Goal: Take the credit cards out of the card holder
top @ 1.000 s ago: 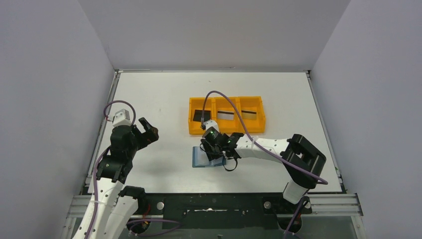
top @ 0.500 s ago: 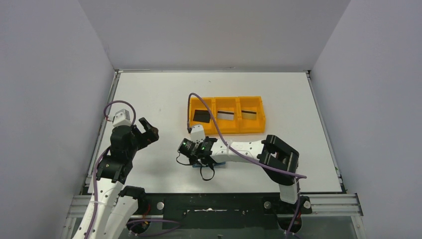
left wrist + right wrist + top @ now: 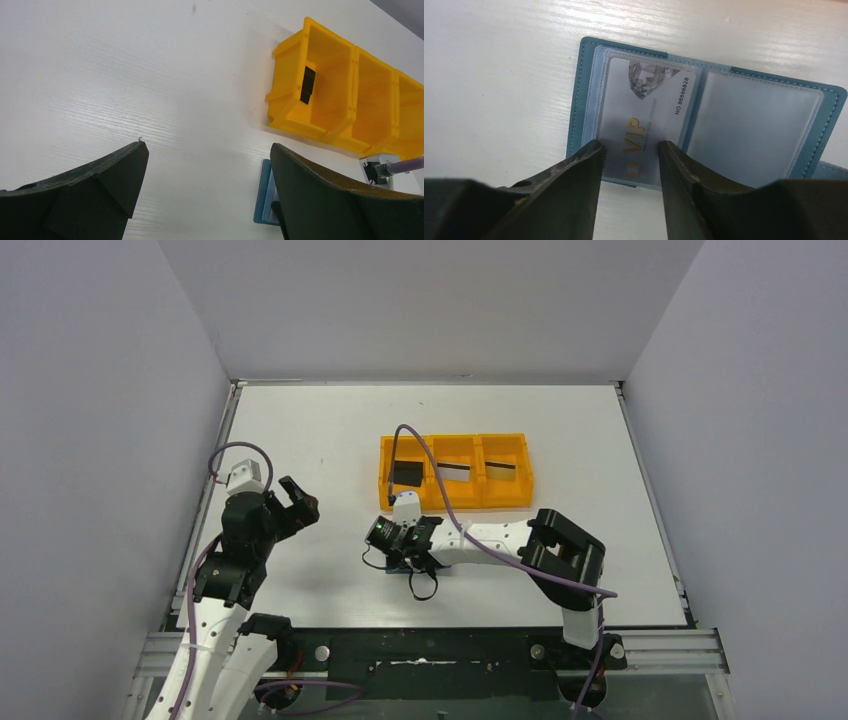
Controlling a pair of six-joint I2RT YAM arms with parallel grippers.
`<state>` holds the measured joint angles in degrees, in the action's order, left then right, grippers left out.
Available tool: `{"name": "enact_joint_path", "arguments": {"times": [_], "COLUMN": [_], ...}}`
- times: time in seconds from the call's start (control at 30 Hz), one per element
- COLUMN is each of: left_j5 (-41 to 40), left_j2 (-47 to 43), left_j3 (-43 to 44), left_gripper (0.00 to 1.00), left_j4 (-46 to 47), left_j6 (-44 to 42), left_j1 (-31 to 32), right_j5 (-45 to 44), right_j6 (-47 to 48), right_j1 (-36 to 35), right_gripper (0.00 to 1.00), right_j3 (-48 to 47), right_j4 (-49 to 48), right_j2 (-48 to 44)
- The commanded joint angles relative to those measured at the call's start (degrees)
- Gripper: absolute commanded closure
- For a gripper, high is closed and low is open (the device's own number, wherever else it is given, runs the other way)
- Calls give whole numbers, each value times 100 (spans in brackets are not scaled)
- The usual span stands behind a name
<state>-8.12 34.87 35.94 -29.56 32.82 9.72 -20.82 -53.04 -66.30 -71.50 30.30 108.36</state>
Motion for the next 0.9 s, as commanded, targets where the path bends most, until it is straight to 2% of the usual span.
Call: {"name": "enact_joint_path", "arguments": {"times": [0.0, 0.13, 0.4, 0.53, 0.67, 0.77, 0.87], "left_j5": [-14, -12, 3, 43, 319, 754, 1579], "left_j2": [-55, -52, -36, -1, 95, 155, 271], "left_j3": [43, 40, 40, 36, 31, -27, -157], "left_gripper": [4, 5, 5, 4, 4, 5, 6], "left_j4": [214, 216, 223, 231, 306, 423, 737], "left_j6": [32, 27, 32, 32, 31, 143, 446], "left_j1": [22, 21, 21, 22, 22, 22, 22], "right_j5": [50, -30, -12, -29, 460, 1041, 1305], "right_j6": [-155, -170, -5, 175, 404, 508, 338], "right_j1": [57, 68, 68, 75, 171, 296, 357], "right_gripper": [61, 78, 100, 100, 100, 100, 100], "right_j3": [124, 134, 48, 12, 438, 911, 1142], "right_j4": [76, 134, 95, -41, -884, -1805, -2148], "right_j2": [130, 129, 103, -94, -652, -1063, -1272]}}
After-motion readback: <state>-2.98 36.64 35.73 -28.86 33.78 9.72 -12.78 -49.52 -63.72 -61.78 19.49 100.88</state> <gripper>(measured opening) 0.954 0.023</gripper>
